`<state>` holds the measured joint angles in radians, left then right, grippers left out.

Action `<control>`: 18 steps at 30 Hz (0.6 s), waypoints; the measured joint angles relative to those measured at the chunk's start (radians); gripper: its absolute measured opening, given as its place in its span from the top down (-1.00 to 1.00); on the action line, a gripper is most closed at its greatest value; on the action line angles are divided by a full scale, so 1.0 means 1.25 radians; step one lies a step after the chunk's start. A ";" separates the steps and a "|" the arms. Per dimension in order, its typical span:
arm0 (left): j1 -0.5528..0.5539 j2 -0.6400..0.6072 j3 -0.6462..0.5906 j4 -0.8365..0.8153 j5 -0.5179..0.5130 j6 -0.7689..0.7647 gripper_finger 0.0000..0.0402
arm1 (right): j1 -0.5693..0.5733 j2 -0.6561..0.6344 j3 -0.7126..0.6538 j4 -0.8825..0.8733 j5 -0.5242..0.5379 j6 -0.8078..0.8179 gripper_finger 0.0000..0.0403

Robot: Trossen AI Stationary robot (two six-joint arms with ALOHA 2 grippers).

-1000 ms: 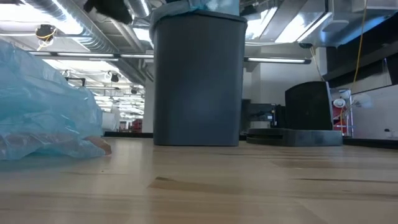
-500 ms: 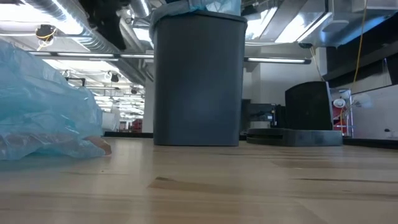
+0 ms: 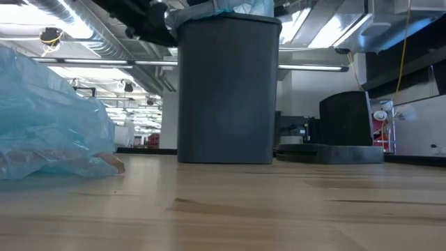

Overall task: Pick and place trash into bin
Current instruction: Remove the trash bag from the trash bin

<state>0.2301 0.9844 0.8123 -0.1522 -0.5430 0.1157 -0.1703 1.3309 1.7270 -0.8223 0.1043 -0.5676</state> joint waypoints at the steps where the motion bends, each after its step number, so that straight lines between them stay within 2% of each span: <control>1: -0.001 -0.009 0.000 0.008 0.000 0.005 0.42 | 0.000 0.000 0.000 0.000 0.000 0.005 1.00; 7: -0.001 -0.063 0.000 0.053 0.004 0.019 0.42 | 0.000 0.000 0.000 -0.004 0.000 0.012 1.00; 13: -0.002 -0.076 0.001 0.159 0.073 0.060 0.42 | 0.000 0.000 0.000 0.006 0.000 0.008 1.00; 18: -0.002 -0.077 0.050 0.101 0.078 0.036 0.42 | 0.000 0.000 0.000 0.007 0.000 0.004 1.00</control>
<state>0.2277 0.8880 0.8754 -0.0261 -0.4454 0.1603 -0.1703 1.3312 1.7264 -0.8137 0.1040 -0.5620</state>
